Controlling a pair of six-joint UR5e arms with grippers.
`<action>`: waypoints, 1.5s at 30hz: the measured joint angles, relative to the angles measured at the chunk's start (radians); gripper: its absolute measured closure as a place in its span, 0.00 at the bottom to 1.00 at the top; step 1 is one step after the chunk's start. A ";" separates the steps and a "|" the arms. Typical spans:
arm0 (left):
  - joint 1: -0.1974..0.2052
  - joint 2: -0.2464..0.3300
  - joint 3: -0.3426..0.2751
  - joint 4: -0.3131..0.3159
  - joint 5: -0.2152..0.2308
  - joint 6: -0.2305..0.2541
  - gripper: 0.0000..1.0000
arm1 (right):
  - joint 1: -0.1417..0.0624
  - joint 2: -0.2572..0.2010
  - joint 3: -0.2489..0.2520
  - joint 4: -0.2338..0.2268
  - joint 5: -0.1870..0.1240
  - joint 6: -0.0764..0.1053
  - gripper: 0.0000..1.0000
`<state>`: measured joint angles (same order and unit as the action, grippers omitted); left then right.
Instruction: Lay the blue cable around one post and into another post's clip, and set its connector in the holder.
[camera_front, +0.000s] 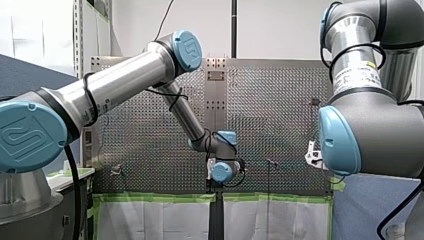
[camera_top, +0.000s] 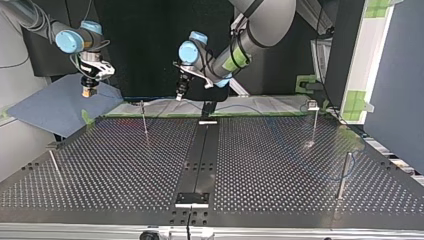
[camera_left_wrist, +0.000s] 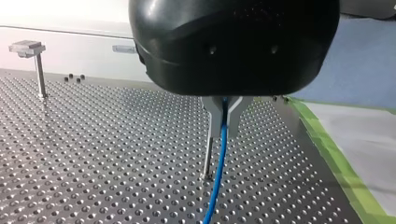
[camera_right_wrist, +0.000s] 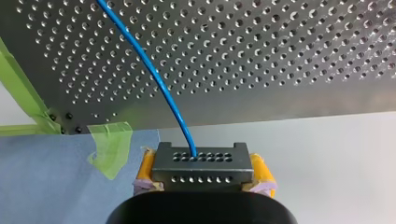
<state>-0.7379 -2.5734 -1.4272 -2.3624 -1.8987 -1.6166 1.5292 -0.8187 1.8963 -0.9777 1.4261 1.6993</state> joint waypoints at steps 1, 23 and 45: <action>-0.002 0.000 0.000 0.000 0.000 0.001 0.99 | -0.001 0.000 0.000 0.000 -0.001 0.000 1.00; -0.124 -0.001 0.079 -0.062 0.012 0.016 0.99 | -0.016 0.001 -0.046 -0.002 -0.110 0.009 1.00; 0.012 -0.010 0.086 -0.106 0.059 -0.024 0.99 | -0.057 0.002 -0.060 0.005 -0.185 0.045 1.00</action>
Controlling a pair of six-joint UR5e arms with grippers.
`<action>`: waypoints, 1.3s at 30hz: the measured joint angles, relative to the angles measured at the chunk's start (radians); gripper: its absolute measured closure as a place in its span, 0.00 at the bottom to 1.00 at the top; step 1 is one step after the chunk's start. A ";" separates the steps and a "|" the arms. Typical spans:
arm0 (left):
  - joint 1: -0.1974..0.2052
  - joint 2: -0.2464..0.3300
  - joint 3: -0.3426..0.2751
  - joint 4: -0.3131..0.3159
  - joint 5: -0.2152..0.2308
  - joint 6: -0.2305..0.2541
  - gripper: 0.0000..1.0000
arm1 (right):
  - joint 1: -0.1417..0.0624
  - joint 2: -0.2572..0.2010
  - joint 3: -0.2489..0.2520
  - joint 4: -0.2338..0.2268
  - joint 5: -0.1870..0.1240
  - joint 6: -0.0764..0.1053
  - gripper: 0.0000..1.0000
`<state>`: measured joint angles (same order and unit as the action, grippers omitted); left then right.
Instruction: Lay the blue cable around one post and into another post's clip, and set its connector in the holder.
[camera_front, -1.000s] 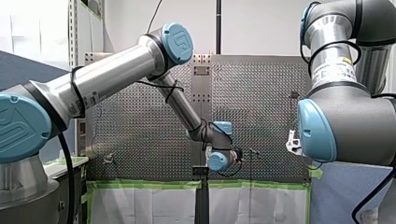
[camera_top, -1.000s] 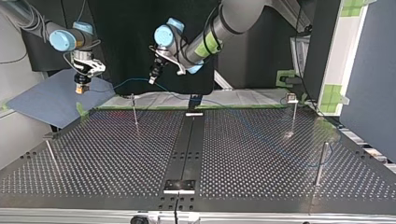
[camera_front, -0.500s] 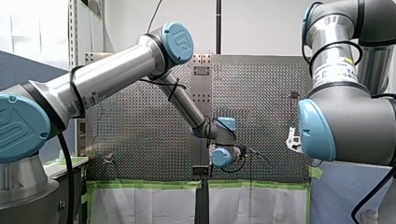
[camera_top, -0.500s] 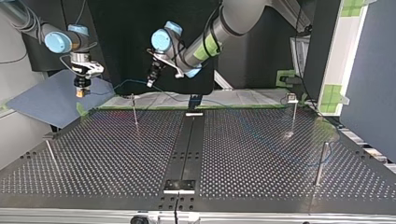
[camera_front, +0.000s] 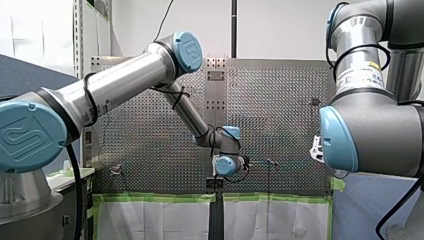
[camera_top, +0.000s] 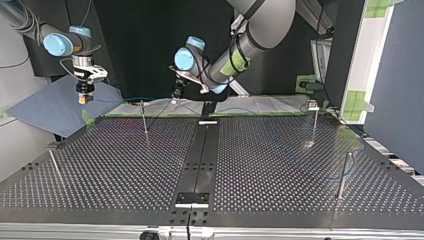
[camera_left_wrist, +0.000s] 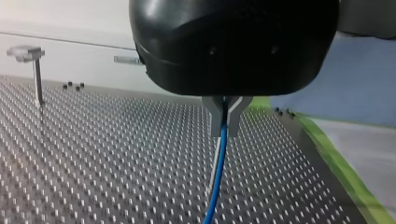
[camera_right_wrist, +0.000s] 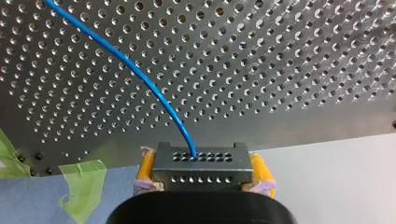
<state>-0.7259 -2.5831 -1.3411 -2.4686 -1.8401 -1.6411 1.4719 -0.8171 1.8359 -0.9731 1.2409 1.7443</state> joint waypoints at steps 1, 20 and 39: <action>0.006 -0.001 0.000 -0.001 0.003 -0.001 0.99 | 0.000 0.000 0.000 0.000 0.000 0.000 1.00; 0.020 -0.004 -0.013 -0.017 0.040 0.004 0.99 | 0.005 0.001 0.000 -0.004 0.003 0.000 1.00; 0.035 -0.068 0.053 -0.059 0.070 -0.018 0.97 | 0.007 0.002 0.000 -0.005 0.004 0.000 1.00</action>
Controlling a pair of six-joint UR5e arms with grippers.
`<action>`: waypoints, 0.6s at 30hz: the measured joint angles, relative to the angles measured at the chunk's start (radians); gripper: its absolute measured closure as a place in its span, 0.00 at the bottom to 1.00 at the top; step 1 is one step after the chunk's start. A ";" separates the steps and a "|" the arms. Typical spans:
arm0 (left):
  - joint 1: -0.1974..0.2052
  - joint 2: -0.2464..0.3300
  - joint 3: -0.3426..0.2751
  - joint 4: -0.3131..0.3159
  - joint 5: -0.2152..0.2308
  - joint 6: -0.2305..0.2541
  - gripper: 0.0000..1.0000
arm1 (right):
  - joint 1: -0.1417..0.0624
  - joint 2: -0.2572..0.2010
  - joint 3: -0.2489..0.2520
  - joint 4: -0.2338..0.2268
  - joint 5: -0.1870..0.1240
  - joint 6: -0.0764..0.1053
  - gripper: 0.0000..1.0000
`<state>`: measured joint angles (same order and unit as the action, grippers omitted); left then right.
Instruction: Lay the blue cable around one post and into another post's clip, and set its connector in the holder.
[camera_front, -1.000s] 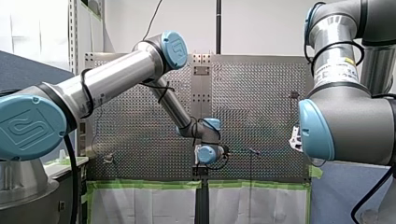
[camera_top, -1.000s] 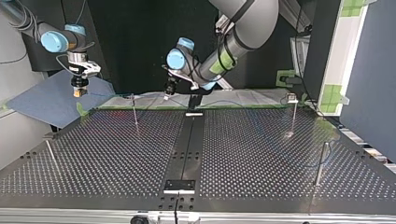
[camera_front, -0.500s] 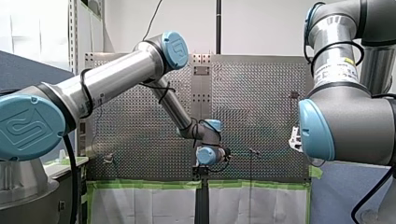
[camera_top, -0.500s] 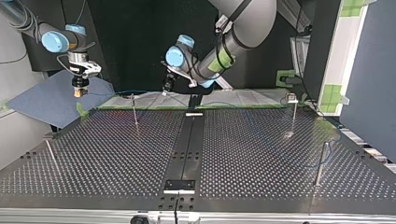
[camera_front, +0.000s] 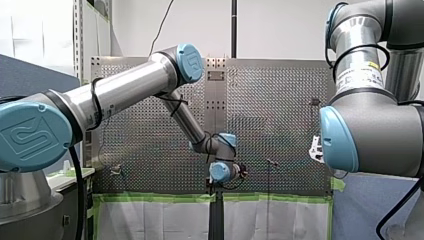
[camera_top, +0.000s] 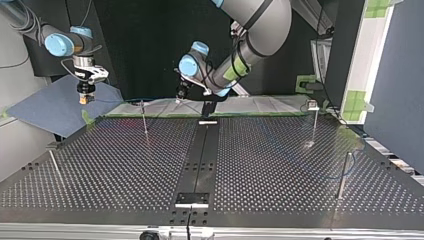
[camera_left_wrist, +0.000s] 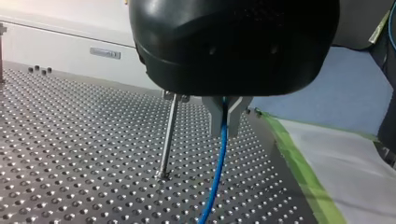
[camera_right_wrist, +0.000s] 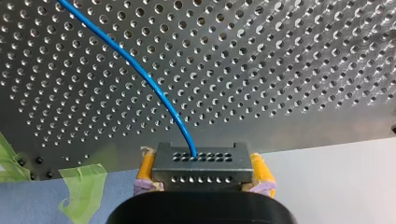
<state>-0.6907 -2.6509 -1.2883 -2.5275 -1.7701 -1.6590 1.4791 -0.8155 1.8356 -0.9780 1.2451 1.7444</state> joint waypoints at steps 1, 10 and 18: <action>0.001 0.000 0.002 -0.002 0.000 0.000 0.97 | 0.000 0.000 0.000 0.000 0.001 0.000 1.00; 0.014 0.000 0.012 -0.007 0.014 -0.006 0.97 | -0.005 0.001 0.000 -0.002 0.006 0.007 1.00; 0.022 -0.001 0.034 -0.030 0.028 -0.006 0.97 | -0.004 0.002 0.000 0.002 0.023 0.009 1.00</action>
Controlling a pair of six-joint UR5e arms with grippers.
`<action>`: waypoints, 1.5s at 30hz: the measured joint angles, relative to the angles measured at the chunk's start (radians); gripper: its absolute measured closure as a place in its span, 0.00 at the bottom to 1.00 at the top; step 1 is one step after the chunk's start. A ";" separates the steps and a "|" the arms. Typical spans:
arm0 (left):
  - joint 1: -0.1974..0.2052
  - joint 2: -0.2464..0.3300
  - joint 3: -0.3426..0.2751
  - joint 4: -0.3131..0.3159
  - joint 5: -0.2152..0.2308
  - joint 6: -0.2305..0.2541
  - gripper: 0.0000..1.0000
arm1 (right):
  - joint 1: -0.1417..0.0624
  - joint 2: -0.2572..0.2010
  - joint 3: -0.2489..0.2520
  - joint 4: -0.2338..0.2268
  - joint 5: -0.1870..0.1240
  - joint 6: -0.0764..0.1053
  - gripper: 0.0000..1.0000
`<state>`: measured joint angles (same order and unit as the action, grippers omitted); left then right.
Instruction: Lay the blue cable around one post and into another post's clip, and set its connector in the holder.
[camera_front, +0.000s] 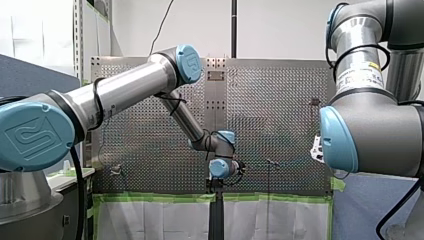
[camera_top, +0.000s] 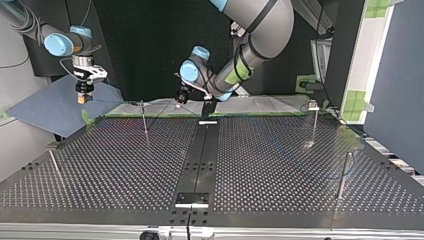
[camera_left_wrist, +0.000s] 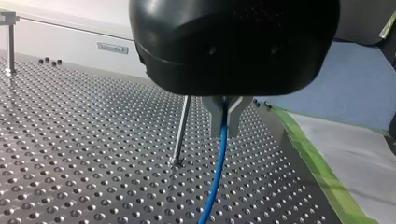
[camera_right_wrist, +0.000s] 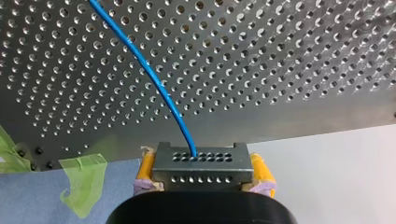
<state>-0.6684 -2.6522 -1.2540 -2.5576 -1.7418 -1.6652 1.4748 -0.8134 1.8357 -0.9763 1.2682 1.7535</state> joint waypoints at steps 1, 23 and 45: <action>0.000 -0.002 0.001 -0.003 0.004 0.000 0.97 | 0.001 0.000 0.000 0.000 0.001 0.000 1.00; 0.008 -0.038 0.051 -0.036 0.023 0.005 0.97 | -0.001 0.005 0.000 -0.003 0.032 0.000 1.00; 0.027 -0.062 0.119 -0.108 0.075 0.001 0.95 | 0.008 0.024 -0.021 0.018 0.043 -0.005 1.00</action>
<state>-0.6419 -2.7139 -1.1350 -2.6658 -1.6671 -1.6644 1.4833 -0.7899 1.8150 -0.9587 1.3112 1.7487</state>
